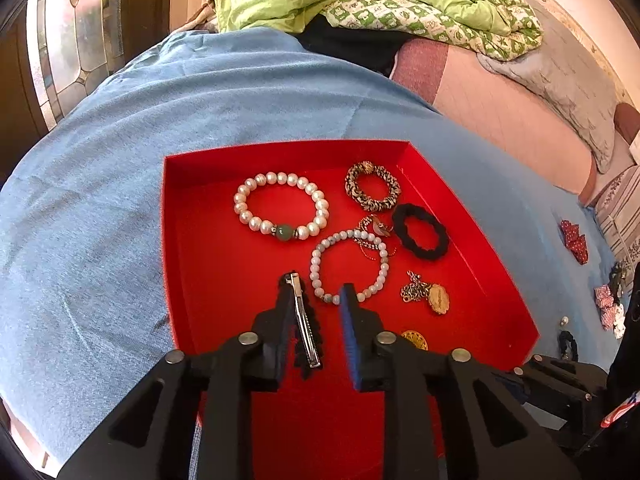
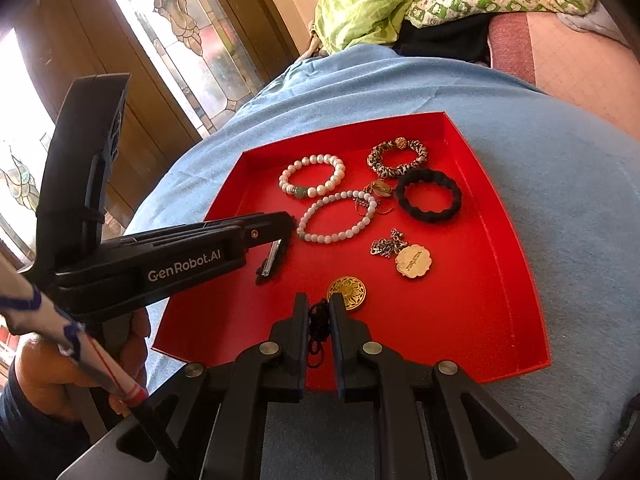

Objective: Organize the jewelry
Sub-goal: 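Open both tools to drop the hair clip and coin pendant into the tray, then move both tools back to the black bracelet and pearl earring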

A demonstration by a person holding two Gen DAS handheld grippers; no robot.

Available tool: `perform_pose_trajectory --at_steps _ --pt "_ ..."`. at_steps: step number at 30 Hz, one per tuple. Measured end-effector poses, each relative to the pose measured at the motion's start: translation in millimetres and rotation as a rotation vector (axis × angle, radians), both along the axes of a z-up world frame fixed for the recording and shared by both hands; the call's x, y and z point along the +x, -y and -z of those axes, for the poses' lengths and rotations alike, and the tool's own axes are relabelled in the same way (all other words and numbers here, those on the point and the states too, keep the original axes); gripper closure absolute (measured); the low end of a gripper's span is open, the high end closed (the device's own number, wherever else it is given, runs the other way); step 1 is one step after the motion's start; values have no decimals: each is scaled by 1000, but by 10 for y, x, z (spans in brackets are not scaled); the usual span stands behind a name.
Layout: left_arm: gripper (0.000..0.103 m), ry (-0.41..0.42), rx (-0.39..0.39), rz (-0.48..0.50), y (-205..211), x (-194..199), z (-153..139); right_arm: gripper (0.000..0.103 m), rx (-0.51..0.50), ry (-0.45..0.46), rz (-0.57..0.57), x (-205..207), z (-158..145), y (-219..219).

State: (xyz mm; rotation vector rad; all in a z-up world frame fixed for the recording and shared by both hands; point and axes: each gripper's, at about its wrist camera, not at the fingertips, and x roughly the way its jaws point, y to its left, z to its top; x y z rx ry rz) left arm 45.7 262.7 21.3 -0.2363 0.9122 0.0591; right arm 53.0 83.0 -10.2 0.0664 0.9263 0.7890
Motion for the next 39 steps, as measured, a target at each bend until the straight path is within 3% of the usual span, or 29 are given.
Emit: perform_pose_trajectory --at_steps 9,21,23,28,33,39 --pt "75 69 -13 19 161 8 -142 91 69 6 63 28 -217 343" --pt "74 125 -16 126 667 27 -259 89 154 8 247 28 -552 1225" --pt "74 129 -21 165 805 20 -261 87 162 5 290 11 -601 1422" --pt "74 140 -20 320 1330 -42 -262 65 184 6 446 -86 -684 2093" --pt "73 104 -37 472 1850 -87 -166 64 125 -33 594 -177 -602 2717" --pt "73 6 -148 623 2384 -68 41 64 123 -95 684 -143 -396 3076"
